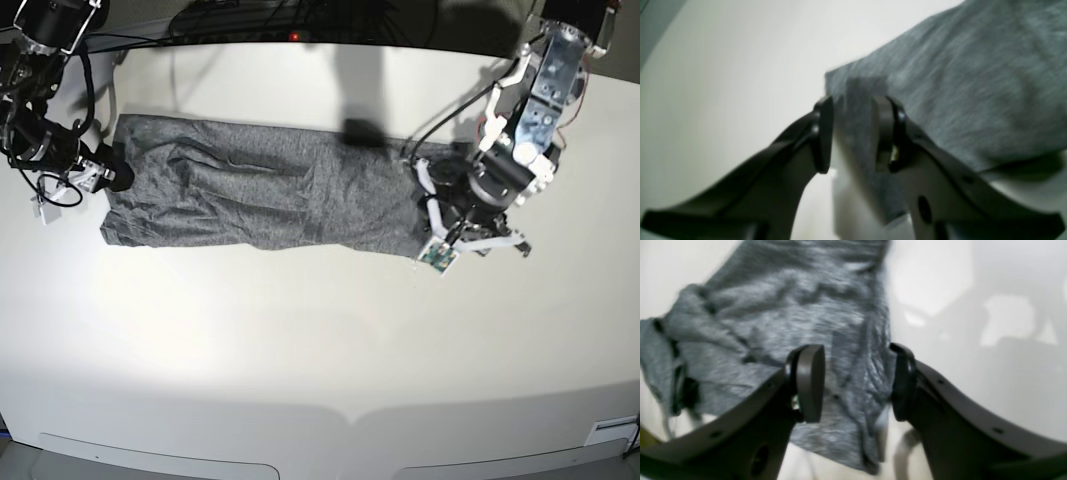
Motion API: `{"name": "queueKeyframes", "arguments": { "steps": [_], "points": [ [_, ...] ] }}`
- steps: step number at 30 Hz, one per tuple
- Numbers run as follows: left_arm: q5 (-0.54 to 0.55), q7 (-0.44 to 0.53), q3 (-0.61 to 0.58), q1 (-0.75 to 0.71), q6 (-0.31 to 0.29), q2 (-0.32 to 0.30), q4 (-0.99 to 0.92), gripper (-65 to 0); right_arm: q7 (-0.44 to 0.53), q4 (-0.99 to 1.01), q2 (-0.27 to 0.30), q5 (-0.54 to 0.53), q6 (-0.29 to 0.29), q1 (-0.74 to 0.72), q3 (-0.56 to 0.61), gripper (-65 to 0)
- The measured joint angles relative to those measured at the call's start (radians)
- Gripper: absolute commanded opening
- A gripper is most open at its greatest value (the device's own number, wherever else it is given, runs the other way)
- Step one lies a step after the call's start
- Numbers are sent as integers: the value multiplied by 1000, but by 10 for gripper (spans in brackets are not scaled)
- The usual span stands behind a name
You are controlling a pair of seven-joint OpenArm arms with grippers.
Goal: Fold the T-shirt properly
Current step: 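Grasp the other strip end with the right gripper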
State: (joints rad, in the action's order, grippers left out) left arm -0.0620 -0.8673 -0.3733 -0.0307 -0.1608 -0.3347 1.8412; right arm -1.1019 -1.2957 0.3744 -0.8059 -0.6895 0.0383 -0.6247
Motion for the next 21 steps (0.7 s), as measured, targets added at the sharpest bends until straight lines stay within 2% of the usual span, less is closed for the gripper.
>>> {"name": "queueKeyframes", "arguments": {
  "steps": [2, 5, 8, 11, 14, 21],
  "points": [
    [-73, -2, 0, -21, 50, 3, 0, -470, -17, 0, -5, -13, 0, -5, 1, -463],
    [-76, 4, 0, -19, 94, 6, 0, -470, -22, 0, -16, -13, 0, -13, 3, -513],
    [-76, 2, 0, -19, 107, 6, 0, -470, -44, 0, -17, -16, 0, -17, 23, -650],
    [-77, 1, 0, -19, 110, 5, 0, -470, -107, 0, -17, -92, 0, -22, 64, -650],
    [-76, 0, 0, -19, 109, 5, 0, -470, -123, 0, -17, -192, 0, -22, 106, -650],
    [-77, -29, 0, -19, 109, 5, 0, -470, -155, -62, -16, -341, 0, -22, 245, -650]
  ]
}}
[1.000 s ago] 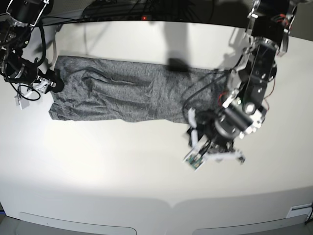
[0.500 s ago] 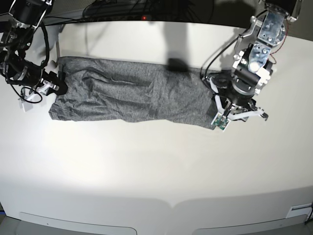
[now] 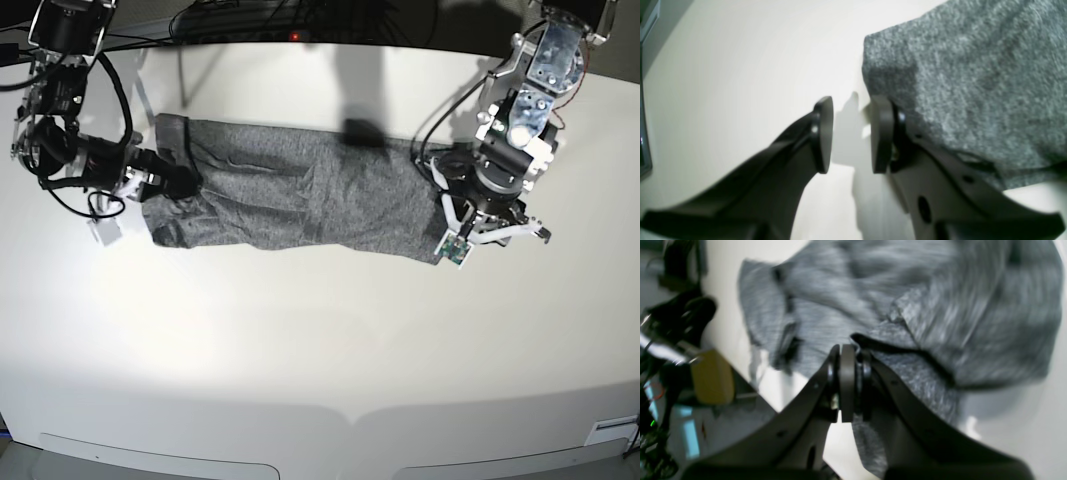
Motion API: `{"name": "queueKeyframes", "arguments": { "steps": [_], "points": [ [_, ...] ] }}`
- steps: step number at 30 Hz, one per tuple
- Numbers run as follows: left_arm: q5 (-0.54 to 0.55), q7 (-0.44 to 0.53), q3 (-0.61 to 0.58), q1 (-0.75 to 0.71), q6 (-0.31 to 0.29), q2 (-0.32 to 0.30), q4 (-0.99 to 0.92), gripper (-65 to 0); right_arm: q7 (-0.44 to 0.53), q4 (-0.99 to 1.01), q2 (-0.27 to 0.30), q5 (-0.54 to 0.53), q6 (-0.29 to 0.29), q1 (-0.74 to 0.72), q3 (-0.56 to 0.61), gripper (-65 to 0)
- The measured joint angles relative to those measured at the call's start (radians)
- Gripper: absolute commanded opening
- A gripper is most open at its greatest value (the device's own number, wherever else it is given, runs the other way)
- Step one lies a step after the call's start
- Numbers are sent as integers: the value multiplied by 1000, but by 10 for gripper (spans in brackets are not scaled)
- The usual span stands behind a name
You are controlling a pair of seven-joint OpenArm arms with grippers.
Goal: Fold the T-shirt properly
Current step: 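Grasp the other strip end with the right gripper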
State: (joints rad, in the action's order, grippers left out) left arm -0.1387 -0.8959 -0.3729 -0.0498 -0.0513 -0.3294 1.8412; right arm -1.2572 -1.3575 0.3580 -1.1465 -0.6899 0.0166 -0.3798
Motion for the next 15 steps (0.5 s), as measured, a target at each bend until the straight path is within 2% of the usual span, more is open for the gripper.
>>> {"name": "queueKeyframes", "arguments": {
  "steps": [2, 6, 9, 15],
  "points": [
    [-8, -30, 0, -1, 64, 0, 0, -470, 0, -36, 1, -31, 0, 0, 46, -650],
    [-130, -77, 0, 0, 176, 0, 0, -470, -1, -119, 2, -33, 0, -4, 128, -650],
    [-153, -93, 0, 0, 183, 0, 0, -470, -11, -169, -6, -34, 0, -27, 178, -650],
    [-158, -92, 0, -35, 182, 0, 0, -470, -50, -208, -130, -34, 0, -143, 196, -650]
  ]
}}
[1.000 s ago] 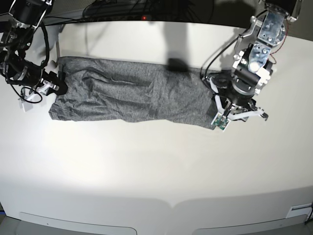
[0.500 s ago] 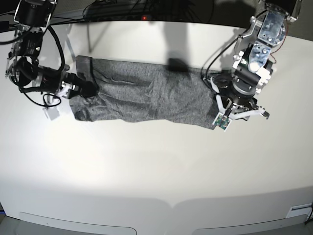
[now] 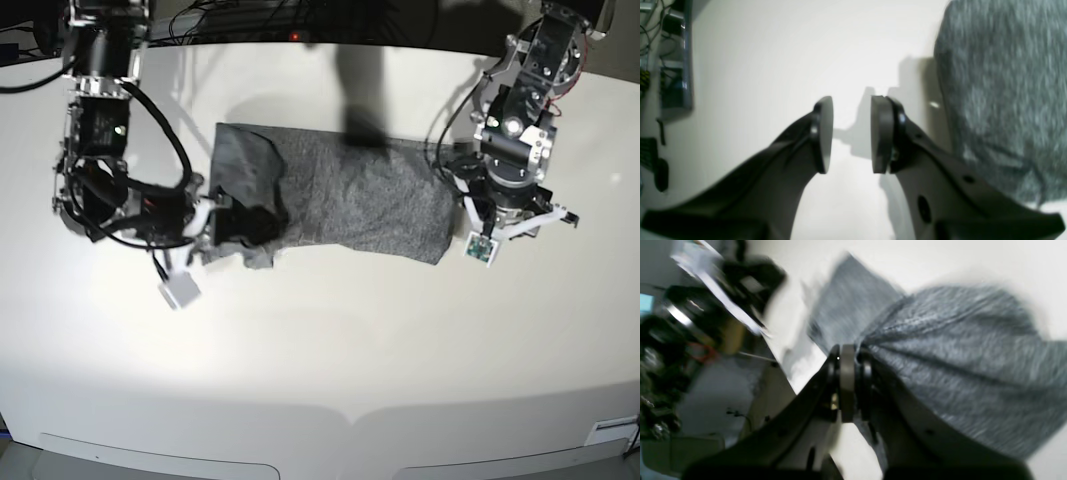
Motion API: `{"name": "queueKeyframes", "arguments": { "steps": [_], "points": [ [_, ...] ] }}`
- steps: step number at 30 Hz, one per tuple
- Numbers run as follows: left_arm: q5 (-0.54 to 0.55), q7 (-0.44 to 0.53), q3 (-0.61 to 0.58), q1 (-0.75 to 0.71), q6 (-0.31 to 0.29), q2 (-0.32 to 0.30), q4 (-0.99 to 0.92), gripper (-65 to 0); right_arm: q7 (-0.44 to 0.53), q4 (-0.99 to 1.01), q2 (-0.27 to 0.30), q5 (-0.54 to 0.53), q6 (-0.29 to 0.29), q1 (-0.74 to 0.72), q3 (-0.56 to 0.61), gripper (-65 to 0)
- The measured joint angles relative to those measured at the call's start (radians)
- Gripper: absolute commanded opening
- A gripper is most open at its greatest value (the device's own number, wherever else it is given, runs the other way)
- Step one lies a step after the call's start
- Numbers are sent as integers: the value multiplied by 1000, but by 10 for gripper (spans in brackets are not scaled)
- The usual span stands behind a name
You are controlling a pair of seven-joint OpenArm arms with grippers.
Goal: Fold the T-shirt properly
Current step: 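Grasp the other strip end with the right gripper, then fold the strip end with the right gripper over onto the folded stack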
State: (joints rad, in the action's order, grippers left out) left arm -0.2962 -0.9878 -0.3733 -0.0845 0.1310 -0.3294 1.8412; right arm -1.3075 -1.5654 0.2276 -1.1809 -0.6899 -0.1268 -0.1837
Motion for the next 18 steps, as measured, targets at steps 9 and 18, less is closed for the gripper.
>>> {"name": "queueKeyframes", "arguments": {
  "steps": [9, 18],
  "points": [
    [-1, 0, 0, -79, 1, 0, 0, -470, -6, 0, -241, 140, 0, -89, -3, -650],
    [-142, 0, 0, -122, 54, 0, 0, -470, 101, 1, -356, 376, 0, -85, 187, -650]
  ]
}}
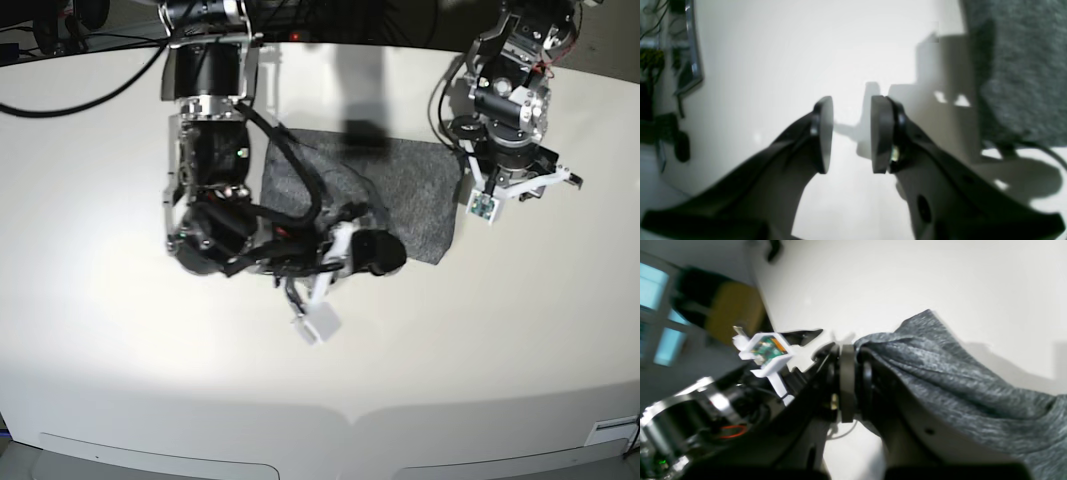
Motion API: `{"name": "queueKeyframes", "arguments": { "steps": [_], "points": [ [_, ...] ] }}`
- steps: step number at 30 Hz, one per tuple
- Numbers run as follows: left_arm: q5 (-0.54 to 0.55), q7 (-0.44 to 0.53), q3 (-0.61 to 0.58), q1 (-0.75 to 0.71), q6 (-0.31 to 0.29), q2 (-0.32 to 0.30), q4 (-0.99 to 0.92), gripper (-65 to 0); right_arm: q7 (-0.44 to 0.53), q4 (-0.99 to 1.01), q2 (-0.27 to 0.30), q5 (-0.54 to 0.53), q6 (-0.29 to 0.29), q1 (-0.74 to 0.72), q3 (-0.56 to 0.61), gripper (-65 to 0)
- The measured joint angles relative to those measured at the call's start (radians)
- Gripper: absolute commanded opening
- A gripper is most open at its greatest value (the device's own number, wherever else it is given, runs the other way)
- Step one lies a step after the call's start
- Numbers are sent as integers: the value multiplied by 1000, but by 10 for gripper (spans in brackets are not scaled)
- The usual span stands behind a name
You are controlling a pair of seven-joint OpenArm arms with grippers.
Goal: Fold the T-shirt properly
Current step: 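Fold the strip end with the right gripper over onto the folded stack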
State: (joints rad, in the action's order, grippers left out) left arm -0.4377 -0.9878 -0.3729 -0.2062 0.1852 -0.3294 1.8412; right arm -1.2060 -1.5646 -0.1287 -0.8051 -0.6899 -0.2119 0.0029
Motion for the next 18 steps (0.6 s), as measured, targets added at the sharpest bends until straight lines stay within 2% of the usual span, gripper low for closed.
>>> {"name": "queueKeyframes", "arguments": {
  "steps": [2, 9, 13, 18],
  "points": [
    [-3, -14, 0, -2, 0, 0, 0, -470, 28, 0, -19, 50, 0, 2, 45, -650],
    [-19, -24, 0, -2, 0, 0, 0, -470, 71, 0, -19, 126, 0, 2, 154, -650],
    [-61, -45, 0, -2, 0, 0, 0, -470, 77, 0, -18, 123, 0, 2, 194, -650],
    [-66, -69, 0, -2, 0, 0, 0, -470, 137, 0, -18, 122, 0, 1, 223, -650]
  ]
}}
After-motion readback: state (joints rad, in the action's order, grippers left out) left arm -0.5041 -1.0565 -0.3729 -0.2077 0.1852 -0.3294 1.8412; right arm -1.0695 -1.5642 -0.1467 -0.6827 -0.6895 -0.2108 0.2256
